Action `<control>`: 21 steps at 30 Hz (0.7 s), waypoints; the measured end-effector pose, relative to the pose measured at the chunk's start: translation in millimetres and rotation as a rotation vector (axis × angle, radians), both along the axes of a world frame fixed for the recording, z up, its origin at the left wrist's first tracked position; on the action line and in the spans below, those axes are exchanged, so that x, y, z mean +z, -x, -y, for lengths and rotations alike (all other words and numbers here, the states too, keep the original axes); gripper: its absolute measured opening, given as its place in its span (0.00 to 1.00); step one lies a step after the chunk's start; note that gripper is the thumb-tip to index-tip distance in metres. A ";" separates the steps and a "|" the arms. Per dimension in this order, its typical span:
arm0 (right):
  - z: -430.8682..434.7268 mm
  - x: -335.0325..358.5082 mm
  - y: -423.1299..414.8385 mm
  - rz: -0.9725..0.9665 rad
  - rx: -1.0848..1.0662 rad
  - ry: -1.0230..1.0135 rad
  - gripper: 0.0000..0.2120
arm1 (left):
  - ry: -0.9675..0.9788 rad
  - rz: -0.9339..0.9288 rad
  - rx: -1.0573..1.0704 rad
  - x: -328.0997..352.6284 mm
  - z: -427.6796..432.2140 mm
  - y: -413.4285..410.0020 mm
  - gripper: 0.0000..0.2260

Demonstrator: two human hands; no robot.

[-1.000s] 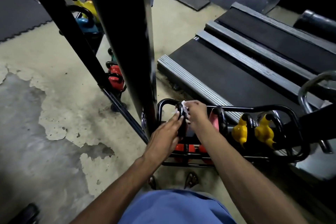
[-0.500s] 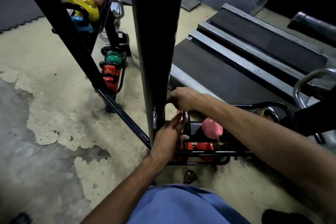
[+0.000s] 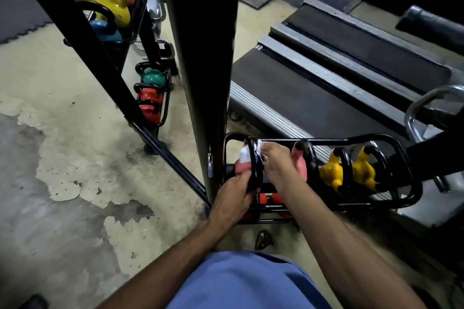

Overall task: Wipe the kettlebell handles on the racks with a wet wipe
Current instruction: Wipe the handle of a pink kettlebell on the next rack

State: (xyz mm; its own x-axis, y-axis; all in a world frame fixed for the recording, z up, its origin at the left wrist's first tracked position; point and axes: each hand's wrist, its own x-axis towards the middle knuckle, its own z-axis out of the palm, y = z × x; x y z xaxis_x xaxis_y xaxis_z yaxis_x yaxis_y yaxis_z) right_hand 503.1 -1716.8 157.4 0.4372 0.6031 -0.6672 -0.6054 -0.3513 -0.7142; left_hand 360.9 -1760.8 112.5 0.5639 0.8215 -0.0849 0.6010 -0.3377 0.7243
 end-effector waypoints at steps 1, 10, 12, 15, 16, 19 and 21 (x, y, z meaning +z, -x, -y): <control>-0.2 -4.4 2.9 0.221 -0.026 -0.028 0.12 | 0.004 -0.009 -0.003 -0.2 -0.9 0.3 0.16; -39.0 31.0 1.1 1.915 1.543 -0.046 0.06 | -0.040 -0.057 -0.013 12.1 -3.5 -0.9 0.13; -44.7 39.1 5.2 1.929 1.720 -0.024 0.07 | -0.047 -0.077 -0.018 15.3 -1.5 0.3 0.13; -44.8 39.0 2.9 1.884 1.745 -0.019 0.11 | -0.035 -0.062 -0.012 14.3 -1.9 3.0 0.12; -42.1 35.0 -1.7 1.888 1.640 -0.060 0.07 | -0.030 -0.052 -0.003 14.5 -2.2 4.5 0.12; -18.8 13.0 -18.5 1.691 1.080 -0.131 0.07 | -0.010 -0.025 0.004 12.0 -3.3 9.1 0.12; -0.2 -2.0 -20.6 1.351 0.624 -0.143 0.05 | 0.017 -0.014 -0.013 11.3 -3.7 11.1 0.12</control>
State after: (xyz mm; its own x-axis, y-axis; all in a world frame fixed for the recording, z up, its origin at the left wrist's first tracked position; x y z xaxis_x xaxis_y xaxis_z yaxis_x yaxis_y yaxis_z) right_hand 523.7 -1716.6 155.3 0.3147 0.9440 0.0996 0.7406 -0.1785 -0.6478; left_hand 349.8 -1757.1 123.8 0.5734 0.8123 -0.1066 0.6067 -0.3336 0.7215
